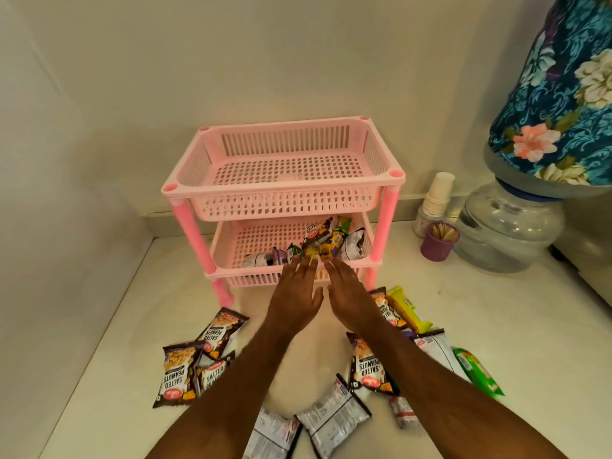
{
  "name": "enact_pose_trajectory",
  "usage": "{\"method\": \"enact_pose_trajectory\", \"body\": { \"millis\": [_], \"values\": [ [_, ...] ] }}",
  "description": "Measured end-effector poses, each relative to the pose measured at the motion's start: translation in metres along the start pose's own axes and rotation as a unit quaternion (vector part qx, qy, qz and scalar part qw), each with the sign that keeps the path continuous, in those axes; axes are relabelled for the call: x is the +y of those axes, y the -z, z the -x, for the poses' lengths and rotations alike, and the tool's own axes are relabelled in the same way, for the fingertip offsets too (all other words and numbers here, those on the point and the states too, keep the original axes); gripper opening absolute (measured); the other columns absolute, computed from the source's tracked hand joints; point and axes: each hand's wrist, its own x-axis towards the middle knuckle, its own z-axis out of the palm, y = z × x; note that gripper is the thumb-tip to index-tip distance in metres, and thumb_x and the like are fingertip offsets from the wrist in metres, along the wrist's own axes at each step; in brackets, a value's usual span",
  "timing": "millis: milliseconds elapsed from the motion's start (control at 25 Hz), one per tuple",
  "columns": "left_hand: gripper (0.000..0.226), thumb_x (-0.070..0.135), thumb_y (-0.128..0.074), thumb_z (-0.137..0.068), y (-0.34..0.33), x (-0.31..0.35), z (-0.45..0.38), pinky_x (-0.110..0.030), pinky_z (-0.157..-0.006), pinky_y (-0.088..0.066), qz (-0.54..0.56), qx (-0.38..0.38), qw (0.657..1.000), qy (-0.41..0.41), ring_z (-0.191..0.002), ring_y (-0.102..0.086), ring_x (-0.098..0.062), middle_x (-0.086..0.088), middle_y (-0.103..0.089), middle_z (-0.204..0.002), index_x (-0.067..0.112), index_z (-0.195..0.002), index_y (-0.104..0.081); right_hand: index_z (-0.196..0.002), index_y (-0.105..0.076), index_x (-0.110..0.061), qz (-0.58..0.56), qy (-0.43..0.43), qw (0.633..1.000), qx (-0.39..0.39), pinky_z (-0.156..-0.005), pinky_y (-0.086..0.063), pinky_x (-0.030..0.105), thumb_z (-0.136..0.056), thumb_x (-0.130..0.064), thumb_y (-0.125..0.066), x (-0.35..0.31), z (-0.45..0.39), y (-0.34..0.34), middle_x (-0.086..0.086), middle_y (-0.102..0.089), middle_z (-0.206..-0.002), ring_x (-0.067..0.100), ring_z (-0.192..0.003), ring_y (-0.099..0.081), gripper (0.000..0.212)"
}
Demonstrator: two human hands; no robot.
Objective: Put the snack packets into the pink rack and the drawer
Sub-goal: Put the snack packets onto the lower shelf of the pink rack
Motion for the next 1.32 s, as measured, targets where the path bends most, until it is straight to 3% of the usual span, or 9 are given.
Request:
{"method": "enact_pose_trajectory", "body": {
  "millis": [240,560,720,880,1000,1120,1240,1320],
  "values": [
    [0.057,0.029,-0.062,-0.091,-0.009,0.007,0.059,-0.045,-0.111,-0.043,0.03,0.026,0.999,0.024,-0.129,-0.053,-0.034,-0.015,-0.057,-0.139,0.003,-0.141,-0.053,-0.146,-0.045,0.002,-0.013,-0.018,0.999,-0.028,-0.119,-0.036,0.043,-0.099,-0.012,-0.053,-0.004,0.046,0.0,0.02,-0.05,-0.146,0.032,-0.14,-0.043,0.049],
    [0.054,0.029,-0.063,-0.091,-0.019,0.002,0.099,-0.043,-0.103,-0.046,0.045,-0.005,0.995,0.09,-0.12,-0.053,-0.033,-0.013,-0.057,-0.134,0.004,-0.138,-0.054,-0.149,-0.04,-0.007,-0.053,-0.09,0.989,-0.103,-0.119,-0.033,0.038,-0.103,-0.022,-0.049,0.001,0.077,0.0,0.01,-0.044,-0.148,0.025,-0.141,-0.038,0.049],
    [0.054,0.031,-0.063,-0.09,-0.024,-0.003,0.11,-0.041,-0.099,-0.045,0.062,-0.051,0.988,0.135,-0.118,-0.052,-0.032,-0.009,-0.054,-0.136,0.009,-0.139,-0.052,-0.138,-0.053,-0.018,-0.028,-0.089,0.987,-0.13,-0.107,-0.038,0.037,-0.099,-0.034,-0.055,0.006,0.091,-0.003,0.0,-0.057,-0.13,0.022,-0.125,-0.05,0.042],
    [0.048,0.033,-0.06,-0.093,-0.032,-0.008,0.129,-0.036,-0.097,-0.034,0.097,-0.098,0.976,0.168,-0.121,-0.047,-0.025,0.0,-0.053,-0.133,0.018,-0.138,-0.051,-0.128,-0.055,-0.033,-0.056,-0.081,0.967,-0.235,-0.101,-0.026,0.03,-0.085,-0.061,-0.065,0.011,0.111,-0.013,-0.013,-0.057,-0.117,0.006,-0.118,-0.042,0.052],
    [0.038,0.045,-0.061,-0.092,-0.036,0.001,0.14,-0.031,-0.09,-0.038,0.163,-0.152,0.964,0.146,-0.114,-0.05,-0.018,0.01,-0.057,-0.114,0.027,-0.126,-0.056,-0.129,-0.056,-0.031,-0.074,-0.067,0.964,-0.247,-0.103,-0.019,0.025,-0.086,-0.056,-0.067,0.014,0.12,-0.02,-0.009,-0.052,-0.13,0.012,-0.131,-0.035,0.052],
    [0.064,0.076,-0.057,-0.077,-0.042,0.02,0.147,-0.028,-0.084,-0.039,0.194,-0.263,0.936,0.131,-0.108,-0.047,-0.007,0.017,-0.053,-0.114,0.037,-0.127,-0.05,-0.127,-0.057,-0.029,-0.03,-0.062,0.983,-0.17,-0.107,-0.031,0.039,-0.092,-0.053,-0.059,0.019,0.124,-0.02,-0.008,-0.051,-0.132,0.018,-0.129,-0.043,0.042],
    [0.091,0.088,-0.065,-0.058,-0.049,0.035,0.15,-0.031,-0.087,-0.042,0.172,-0.321,0.925,0.107,-0.106,-0.051,-0.009,0.014,-0.056,-0.119,0.036,-0.131,-0.047,-0.139,-0.049,-0.029,0.004,-0.079,0.982,-0.169,-0.103,-0.032,0.041,-0.082,-0.065,-0.064,0.028,0.127,-0.012,-0.005,-0.045,-0.141,0.02,-0.13,-0.041,0.069],
    [0.09,0.083,-0.072,-0.056,-0.053,0.038,0.152,-0.033,-0.087,-0.046,0.156,-0.339,0.923,0.092,-0.103,-0.058,-0.015,0.009,-0.059,-0.116,0.032,-0.127,-0.049,-0.148,-0.038,-0.031,0.014,-0.087,0.971,-0.221,-0.109,-0.031,0.044,-0.074,-0.07,-0.068,0.034,0.129,-0.009,-0.003,-0.041,-0.149,0.022,-0.136,-0.037,0.089]
  ]
}}
